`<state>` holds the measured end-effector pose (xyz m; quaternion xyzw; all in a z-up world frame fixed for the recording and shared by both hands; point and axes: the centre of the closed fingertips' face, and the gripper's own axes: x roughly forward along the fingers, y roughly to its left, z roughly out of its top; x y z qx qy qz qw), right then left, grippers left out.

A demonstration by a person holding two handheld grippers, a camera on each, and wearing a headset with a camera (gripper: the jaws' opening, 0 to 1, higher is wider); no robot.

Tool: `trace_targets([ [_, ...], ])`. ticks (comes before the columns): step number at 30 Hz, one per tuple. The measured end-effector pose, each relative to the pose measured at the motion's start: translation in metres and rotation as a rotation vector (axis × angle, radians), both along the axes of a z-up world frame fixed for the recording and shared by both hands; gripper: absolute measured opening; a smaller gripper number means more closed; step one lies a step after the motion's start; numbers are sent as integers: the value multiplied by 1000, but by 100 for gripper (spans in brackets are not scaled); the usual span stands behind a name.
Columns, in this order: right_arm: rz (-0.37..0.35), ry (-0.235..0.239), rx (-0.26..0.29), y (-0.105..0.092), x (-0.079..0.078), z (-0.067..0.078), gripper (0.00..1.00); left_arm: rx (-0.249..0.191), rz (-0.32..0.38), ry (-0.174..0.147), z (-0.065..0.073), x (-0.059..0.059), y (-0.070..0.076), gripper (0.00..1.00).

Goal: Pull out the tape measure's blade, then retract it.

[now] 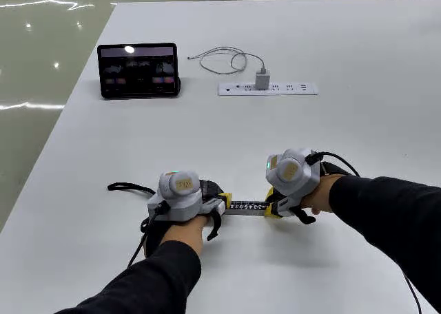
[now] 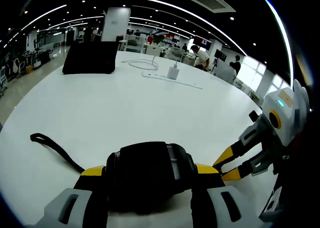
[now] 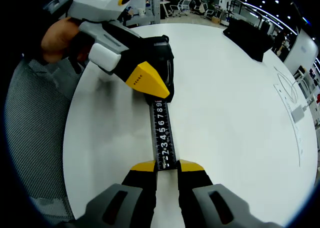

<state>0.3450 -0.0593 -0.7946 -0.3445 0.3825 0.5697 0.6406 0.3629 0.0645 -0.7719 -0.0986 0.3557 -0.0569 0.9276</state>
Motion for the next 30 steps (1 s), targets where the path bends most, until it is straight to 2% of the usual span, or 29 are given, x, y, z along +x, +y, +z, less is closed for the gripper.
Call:
trace_targets([
  [10,-3,4,10,5,0,0,11,1,0,3,0,0,0,63],
  [17,43,-4,15,10,-1,0,11,1,3,5,0,0,0,63],
  [25,28,7,20,15,1,-1,11,4,12,6,0,0,0,63],
  [30,29,-15,5,19,0,-1,11,5,15,7,1,-1,1,62],
])
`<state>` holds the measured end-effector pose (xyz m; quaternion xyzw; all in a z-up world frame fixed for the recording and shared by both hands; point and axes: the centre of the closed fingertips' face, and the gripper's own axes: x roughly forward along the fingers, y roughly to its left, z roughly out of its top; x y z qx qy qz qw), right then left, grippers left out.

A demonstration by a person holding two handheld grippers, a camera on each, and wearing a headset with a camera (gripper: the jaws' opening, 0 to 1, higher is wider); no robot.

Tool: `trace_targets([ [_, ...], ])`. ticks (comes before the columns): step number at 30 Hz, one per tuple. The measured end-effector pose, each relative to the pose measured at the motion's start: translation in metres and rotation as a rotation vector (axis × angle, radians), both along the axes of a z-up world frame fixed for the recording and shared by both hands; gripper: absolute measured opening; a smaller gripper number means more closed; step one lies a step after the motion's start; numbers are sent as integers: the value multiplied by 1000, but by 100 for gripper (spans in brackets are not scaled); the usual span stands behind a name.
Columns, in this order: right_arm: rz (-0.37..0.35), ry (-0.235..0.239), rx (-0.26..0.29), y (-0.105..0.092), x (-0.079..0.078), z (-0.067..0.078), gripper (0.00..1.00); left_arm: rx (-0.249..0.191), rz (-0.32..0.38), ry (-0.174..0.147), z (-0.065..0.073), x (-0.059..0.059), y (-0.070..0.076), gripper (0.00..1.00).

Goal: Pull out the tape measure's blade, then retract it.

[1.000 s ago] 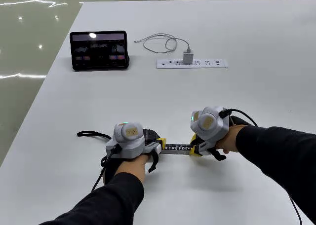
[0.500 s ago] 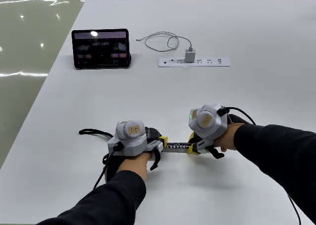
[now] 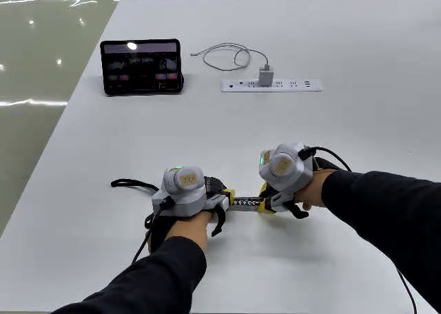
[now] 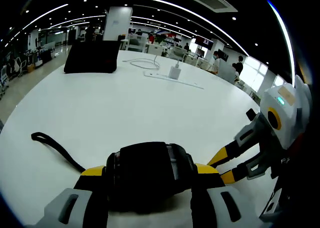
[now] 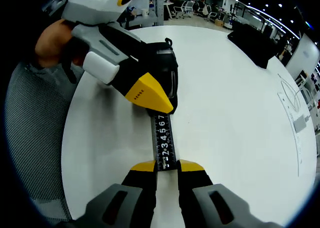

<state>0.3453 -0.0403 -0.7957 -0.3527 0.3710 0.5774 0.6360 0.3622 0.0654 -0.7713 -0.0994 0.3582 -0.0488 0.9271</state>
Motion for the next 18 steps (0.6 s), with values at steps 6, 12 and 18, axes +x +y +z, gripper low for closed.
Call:
trace_targets([
  [6,-4,7,0,2,2,-1,11,-5,4,-3,0,0,0,62],
  [12,-3,11,7,6,2,-1,11,-13,1,0,0,0,1,62],
  [18,-2,9,31,14,2,-1,11,-24,-6,2,1,-1,0,61],
])
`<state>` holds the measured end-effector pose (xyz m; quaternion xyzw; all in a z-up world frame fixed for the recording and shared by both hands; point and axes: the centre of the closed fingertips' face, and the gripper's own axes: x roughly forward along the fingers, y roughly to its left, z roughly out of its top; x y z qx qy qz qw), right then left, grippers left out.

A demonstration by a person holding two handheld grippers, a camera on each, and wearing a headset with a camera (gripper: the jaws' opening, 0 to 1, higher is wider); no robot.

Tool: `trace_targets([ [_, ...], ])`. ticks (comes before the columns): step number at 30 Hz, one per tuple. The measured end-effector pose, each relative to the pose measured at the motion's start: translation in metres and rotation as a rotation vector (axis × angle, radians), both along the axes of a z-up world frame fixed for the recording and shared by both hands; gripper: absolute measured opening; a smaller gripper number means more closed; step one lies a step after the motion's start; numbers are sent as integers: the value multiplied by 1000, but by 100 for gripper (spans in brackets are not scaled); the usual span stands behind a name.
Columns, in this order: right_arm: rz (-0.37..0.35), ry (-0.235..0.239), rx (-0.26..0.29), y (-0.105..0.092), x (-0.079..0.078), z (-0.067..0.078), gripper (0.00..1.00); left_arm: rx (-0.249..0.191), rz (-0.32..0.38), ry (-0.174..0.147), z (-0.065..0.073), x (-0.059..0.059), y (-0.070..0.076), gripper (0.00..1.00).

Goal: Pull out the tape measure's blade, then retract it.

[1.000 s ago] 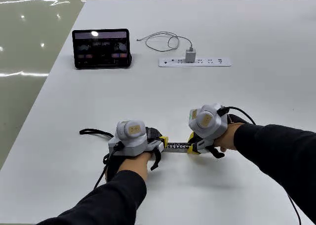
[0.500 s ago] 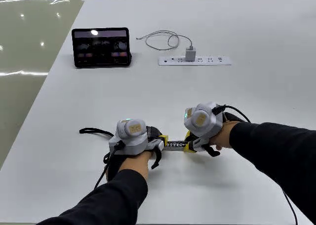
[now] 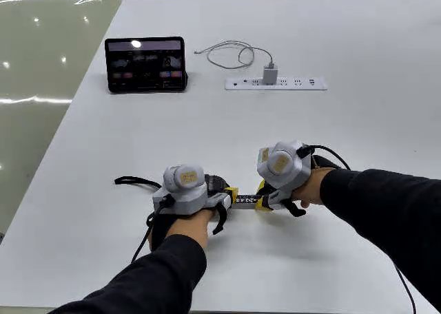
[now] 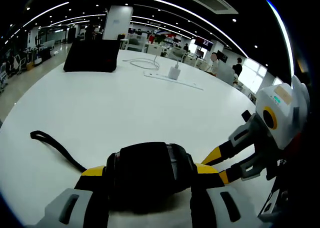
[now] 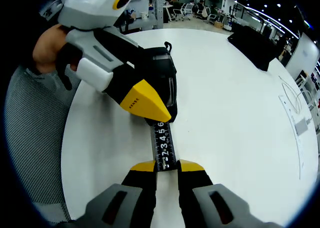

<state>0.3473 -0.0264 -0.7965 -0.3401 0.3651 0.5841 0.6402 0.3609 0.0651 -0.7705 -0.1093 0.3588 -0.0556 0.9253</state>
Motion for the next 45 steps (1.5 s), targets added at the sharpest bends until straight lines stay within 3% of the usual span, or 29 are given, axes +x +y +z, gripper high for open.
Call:
trace_targets([
  [45,34,18,85,37,-1,1,11,-36,-15,11,1,0,1,61],
])
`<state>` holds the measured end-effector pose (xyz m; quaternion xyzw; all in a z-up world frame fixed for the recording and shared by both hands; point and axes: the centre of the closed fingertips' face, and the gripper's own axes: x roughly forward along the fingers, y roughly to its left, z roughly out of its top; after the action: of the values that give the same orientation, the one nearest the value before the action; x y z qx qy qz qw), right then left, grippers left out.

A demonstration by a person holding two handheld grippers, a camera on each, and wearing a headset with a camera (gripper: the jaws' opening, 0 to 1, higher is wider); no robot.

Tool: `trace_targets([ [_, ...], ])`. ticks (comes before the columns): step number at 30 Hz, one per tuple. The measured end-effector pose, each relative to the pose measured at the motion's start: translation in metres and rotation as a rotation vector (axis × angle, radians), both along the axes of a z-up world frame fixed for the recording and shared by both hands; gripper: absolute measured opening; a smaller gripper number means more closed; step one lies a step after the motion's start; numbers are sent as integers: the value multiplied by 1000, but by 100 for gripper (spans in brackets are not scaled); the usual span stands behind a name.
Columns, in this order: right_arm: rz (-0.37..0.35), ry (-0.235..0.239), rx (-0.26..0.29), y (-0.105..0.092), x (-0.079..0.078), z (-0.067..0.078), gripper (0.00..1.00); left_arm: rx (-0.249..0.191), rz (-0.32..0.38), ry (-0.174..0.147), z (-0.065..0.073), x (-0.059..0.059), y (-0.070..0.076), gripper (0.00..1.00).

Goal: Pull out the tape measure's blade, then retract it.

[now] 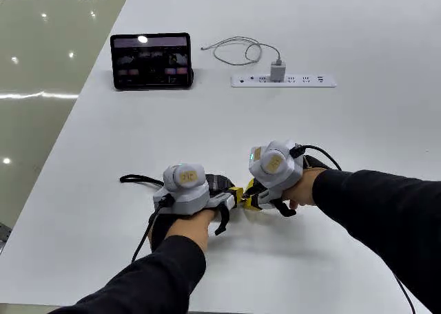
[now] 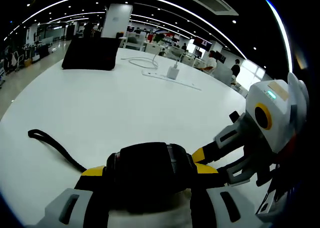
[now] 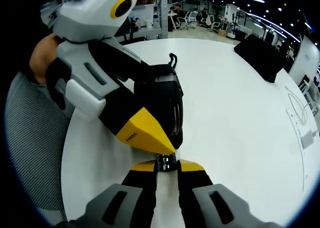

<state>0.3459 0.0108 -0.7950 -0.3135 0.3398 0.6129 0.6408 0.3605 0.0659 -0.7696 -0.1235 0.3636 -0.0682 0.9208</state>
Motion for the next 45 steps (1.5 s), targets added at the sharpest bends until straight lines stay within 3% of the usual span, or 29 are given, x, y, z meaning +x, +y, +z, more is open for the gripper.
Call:
trace_targets([
  [8,2,1,7,7,-1,0,12,-3,-5,1,0,0,0,62],
  [19,-2,-10,18,-1,-1,0,12,-7,-5,4,-1,0,0,62],
  [24,13,-27,17,6,-1,0,11,-10,-4,9,-1,0,0,62],
  [45,7,-19,25,9,-2,1,11,-16,-28,24,-2,-1,-1,63],
])
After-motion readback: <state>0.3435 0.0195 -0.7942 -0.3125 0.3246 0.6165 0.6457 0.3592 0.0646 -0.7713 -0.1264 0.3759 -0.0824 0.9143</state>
